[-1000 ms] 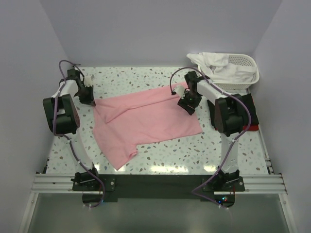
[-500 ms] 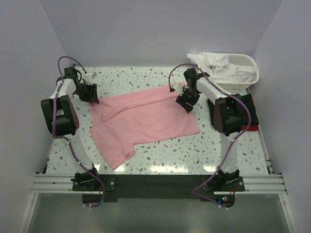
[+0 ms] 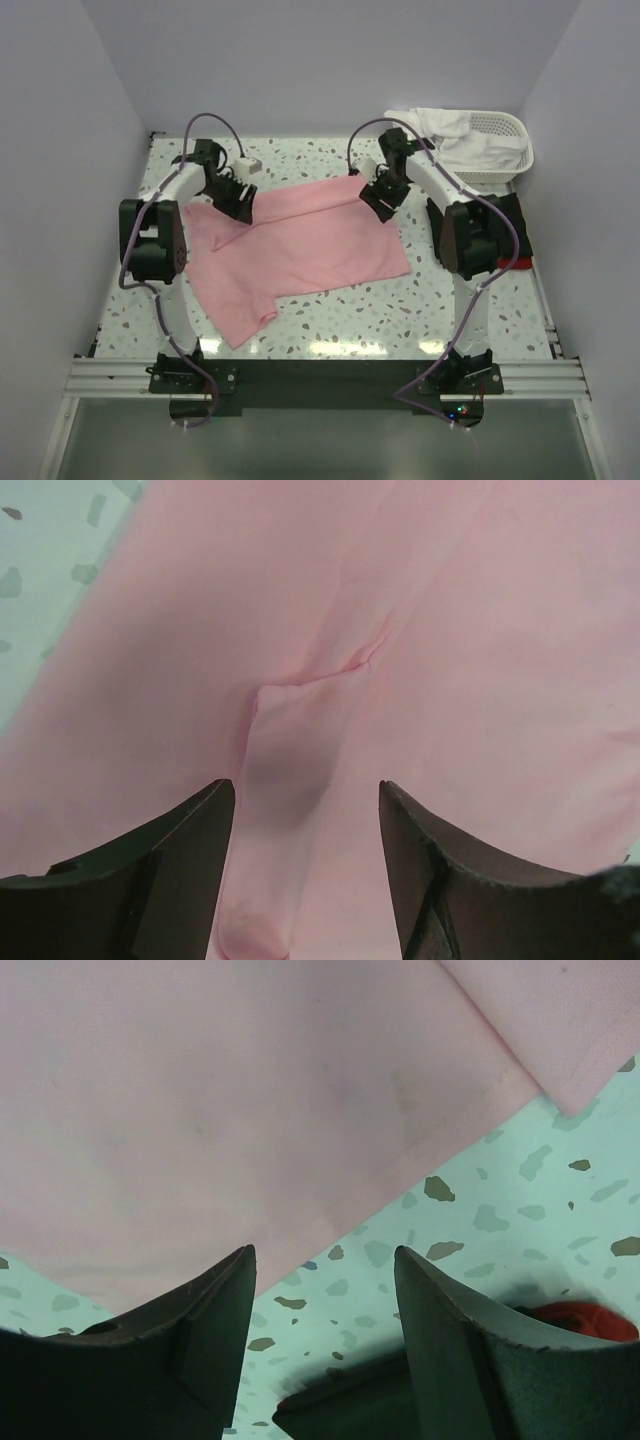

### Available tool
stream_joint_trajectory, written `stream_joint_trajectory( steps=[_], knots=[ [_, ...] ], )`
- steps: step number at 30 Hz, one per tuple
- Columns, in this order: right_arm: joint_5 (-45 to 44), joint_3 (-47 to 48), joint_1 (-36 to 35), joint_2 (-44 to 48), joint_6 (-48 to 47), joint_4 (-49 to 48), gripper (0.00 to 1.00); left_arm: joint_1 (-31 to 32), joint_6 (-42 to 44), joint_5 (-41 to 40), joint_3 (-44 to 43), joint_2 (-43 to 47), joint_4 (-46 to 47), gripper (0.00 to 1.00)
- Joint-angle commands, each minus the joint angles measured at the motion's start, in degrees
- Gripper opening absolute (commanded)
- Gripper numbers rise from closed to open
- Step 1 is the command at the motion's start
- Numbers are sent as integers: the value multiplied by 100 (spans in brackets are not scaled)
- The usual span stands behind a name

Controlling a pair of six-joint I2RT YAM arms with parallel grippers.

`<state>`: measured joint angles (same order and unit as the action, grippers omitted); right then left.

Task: Fold and stack the t-shirts
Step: Fold the tshirt

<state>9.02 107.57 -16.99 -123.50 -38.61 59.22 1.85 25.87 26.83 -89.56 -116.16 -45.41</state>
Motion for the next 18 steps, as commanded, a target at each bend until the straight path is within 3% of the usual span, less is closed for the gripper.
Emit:
stream_joint_trajectory(
  steps=[1, 12, 18],
  knots=[
    [92, 282, -23, -34, 213, 133, 61, 8, -65, -143, -246, -196, 102, 65],
    [12, 185, 82, -42, 231, 63, 61, 263, 603, 112, -79, -13, -354, 57],
    [-58, 247, 73, -104, 126, 28, 61, 694, 1025, -256, 333, 453, -504, 52]
  ],
)
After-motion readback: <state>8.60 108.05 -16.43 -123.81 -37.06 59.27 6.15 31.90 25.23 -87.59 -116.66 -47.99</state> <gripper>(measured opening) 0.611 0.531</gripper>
